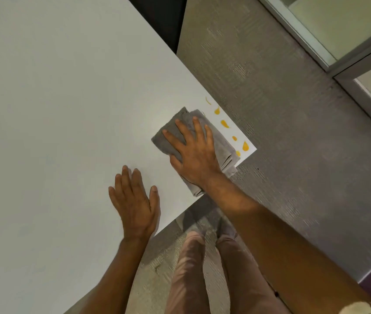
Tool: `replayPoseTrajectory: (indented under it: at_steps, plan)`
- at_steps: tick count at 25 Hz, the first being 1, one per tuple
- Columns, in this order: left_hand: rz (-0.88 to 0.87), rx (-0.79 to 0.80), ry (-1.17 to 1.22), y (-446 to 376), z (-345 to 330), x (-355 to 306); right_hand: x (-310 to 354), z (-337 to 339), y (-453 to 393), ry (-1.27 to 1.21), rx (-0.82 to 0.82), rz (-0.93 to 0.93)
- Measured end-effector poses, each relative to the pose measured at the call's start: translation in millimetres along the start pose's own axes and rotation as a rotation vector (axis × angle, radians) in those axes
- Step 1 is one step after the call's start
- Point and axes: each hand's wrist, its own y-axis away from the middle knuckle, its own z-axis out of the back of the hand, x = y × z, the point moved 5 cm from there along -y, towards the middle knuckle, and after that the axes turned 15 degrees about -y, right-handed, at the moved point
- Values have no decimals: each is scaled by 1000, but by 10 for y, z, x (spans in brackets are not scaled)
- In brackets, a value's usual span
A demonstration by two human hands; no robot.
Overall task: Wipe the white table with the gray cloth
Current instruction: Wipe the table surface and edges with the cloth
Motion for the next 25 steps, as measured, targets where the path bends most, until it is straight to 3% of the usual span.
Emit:
replayPoseTrajectory:
  at_steps: [5, 9, 18, 22, 25]
  plan:
    - [-8, 44, 27, -501, 87, -339, -95, -3, 310, -29, -50, -34]
    - [-37, 37, -85, -538, 49, -408, -427, 117, 613, 53, -16, 2]
    - [-27, -9, -112, -565, -15, -395, -639, 333, -408, 95, -11, -89]
    - [-33, -14, -121, -584, -37, -383, -817, 441, -950, 36, -7, -228]
    - [-46, -20, -122, -568, -44, -367, -1057, 539, -902, -21, -43, -353]
